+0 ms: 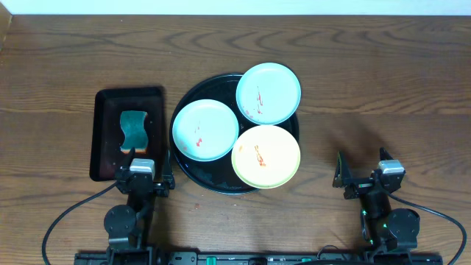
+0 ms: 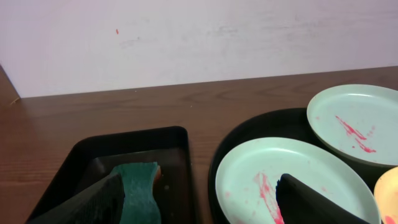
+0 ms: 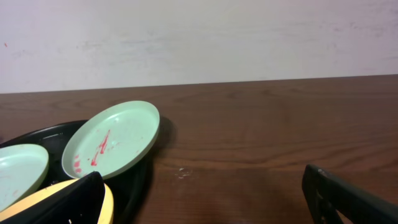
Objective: Clean dirty plates on tray and stack at the side
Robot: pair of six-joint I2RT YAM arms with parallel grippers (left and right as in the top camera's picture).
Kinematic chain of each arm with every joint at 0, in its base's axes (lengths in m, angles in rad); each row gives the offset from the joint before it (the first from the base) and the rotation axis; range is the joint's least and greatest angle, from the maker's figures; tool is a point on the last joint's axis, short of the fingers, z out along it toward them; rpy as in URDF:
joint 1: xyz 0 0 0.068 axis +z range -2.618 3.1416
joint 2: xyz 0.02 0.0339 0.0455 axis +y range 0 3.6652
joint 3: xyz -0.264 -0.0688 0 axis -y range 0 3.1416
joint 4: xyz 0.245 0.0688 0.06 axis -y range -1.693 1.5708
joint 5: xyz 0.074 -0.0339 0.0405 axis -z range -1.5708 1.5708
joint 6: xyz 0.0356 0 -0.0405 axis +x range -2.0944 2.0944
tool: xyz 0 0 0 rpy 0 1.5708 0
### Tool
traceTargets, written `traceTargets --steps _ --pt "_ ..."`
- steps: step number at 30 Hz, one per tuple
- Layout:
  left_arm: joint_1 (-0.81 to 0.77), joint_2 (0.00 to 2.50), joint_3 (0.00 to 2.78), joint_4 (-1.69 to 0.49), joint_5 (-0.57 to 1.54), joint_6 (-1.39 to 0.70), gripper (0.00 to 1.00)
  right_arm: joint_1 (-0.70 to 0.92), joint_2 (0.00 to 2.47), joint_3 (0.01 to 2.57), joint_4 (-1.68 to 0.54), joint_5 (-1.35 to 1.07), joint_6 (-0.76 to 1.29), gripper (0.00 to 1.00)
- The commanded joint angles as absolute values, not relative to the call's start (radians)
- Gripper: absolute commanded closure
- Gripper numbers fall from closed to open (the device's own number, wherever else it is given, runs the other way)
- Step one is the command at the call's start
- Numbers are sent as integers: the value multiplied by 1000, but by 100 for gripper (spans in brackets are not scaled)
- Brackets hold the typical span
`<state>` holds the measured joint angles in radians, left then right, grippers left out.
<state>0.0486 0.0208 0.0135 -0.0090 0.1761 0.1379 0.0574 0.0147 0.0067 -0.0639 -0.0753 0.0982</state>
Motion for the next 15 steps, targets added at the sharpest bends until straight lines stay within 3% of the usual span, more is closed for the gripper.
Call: traceTargets --steps 1,15 --pt "43 24 5 -55 183 134 21 53 16 6 -68 -80 107 1" --pt "43 24 5 -55 183 134 22 53 16 6 -68 -64 91 1"
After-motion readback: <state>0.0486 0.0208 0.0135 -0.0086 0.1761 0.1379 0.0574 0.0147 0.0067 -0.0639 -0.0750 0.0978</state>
